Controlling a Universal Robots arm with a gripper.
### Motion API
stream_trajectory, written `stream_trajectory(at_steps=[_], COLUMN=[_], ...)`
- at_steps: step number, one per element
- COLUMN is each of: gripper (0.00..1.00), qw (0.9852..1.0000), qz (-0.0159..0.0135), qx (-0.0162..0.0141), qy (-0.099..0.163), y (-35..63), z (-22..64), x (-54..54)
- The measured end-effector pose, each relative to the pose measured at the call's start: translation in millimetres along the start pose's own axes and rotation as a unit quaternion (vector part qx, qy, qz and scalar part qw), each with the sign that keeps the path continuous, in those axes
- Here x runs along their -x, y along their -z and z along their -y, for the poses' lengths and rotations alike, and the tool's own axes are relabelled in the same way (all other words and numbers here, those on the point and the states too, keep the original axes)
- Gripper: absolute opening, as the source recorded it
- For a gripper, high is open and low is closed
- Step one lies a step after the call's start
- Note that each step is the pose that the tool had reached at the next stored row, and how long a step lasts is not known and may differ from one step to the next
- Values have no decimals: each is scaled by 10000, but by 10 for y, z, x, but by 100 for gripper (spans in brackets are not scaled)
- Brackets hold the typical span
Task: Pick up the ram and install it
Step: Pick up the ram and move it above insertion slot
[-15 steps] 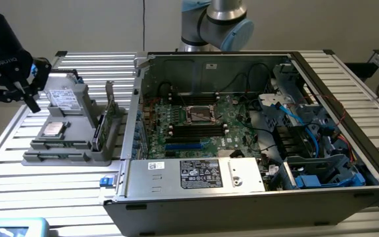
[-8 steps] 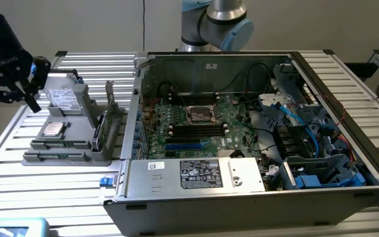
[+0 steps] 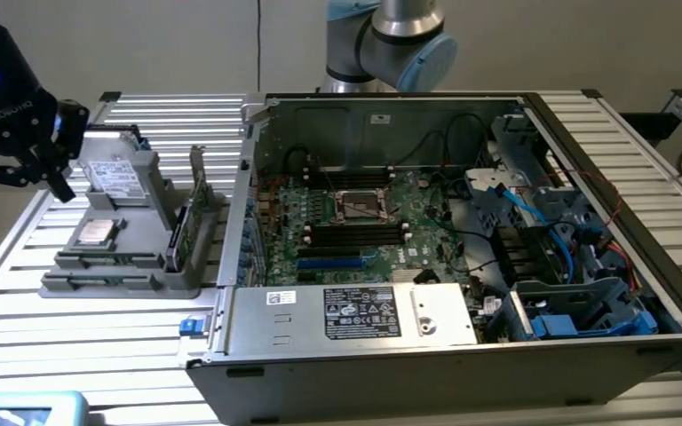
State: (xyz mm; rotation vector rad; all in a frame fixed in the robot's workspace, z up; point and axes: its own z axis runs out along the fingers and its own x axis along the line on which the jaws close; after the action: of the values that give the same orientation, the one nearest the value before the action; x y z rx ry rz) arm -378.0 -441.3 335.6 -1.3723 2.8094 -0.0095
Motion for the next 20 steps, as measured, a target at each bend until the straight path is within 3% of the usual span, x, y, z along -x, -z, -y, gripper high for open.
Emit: stream_trajectory(at_steps=[5, 10, 15, 20], gripper=[11, 11, 11, 11], qw=[9990, 9959, 9908, 9836], qz=[4, 10, 13, 15], qx=[6, 11, 19, 29], qy=[449, 903, 1352, 1804], y=[-3, -7, -11, -14], z=[0, 0, 0, -1], x=[0, 0, 0, -1])
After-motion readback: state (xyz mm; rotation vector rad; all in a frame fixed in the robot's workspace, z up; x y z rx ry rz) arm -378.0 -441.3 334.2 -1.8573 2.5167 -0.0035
